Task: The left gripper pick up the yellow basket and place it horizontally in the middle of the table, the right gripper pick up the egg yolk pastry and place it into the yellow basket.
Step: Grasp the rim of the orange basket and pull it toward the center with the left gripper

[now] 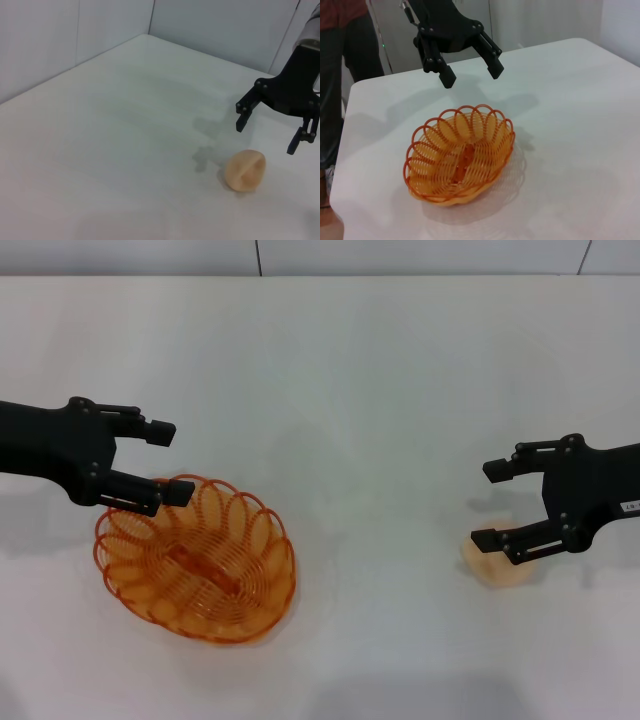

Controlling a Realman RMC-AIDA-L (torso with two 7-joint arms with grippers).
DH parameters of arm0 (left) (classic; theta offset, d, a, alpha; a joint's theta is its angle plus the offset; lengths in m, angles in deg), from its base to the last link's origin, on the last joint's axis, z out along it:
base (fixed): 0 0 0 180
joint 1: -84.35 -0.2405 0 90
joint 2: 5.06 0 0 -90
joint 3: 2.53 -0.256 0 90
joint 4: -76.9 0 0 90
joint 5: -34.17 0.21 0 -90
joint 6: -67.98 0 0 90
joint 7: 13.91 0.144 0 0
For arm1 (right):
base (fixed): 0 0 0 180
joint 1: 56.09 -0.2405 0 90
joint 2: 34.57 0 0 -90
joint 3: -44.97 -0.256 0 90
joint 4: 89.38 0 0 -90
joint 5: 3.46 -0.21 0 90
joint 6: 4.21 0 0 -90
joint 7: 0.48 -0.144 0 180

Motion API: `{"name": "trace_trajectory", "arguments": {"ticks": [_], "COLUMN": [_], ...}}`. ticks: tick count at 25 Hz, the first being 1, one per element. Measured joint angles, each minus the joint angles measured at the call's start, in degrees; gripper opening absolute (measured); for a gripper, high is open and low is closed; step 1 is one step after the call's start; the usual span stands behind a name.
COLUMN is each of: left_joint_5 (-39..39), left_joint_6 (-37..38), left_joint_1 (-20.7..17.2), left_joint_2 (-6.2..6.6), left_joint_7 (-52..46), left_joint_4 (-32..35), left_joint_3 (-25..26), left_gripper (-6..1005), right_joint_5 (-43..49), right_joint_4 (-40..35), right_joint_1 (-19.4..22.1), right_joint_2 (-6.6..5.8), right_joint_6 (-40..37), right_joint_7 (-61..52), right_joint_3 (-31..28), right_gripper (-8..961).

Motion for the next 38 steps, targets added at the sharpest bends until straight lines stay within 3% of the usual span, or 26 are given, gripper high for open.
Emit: {"name": "trace_trajectory", "arguments": {"ticks": [13,20,28,38], "left_joint_5": [0.18,2.06,14.37,30.26], "left_joint_6": [-0.3,-0.44,-0.02,0.82], "left_joint_1": [0.14,1.16,4.74,9.08], "left_joint_2": [0.1,1.13,1.92,1.51], "left_joint_7": [0.01,-2.65,-13.55,-23.52], "left_joint_4": [0.0,0.23,3.52,5.27], "left_joint_3": [0.0,0.04,0.03,-1.79], "left_gripper": [876,876,876,875], "right_joint_5": [0.0,0.0,-0.05,-0.54], "right_joint_4": [0.45,0.46,0.55,0.62], "right_joint_1": [-0.12,-0.2,-0.21,-0.33], "right_joint_2": [0.0,0.0,0.0,0.0], "right_joint_6": [0.42,0.7,1.33,1.33], "right_joint_7": [0.07,0.22,0.42,0.44], "right_joint_3": [0.0,0.0,0.0,0.16], "right_gripper": [845,846,846,845]}}
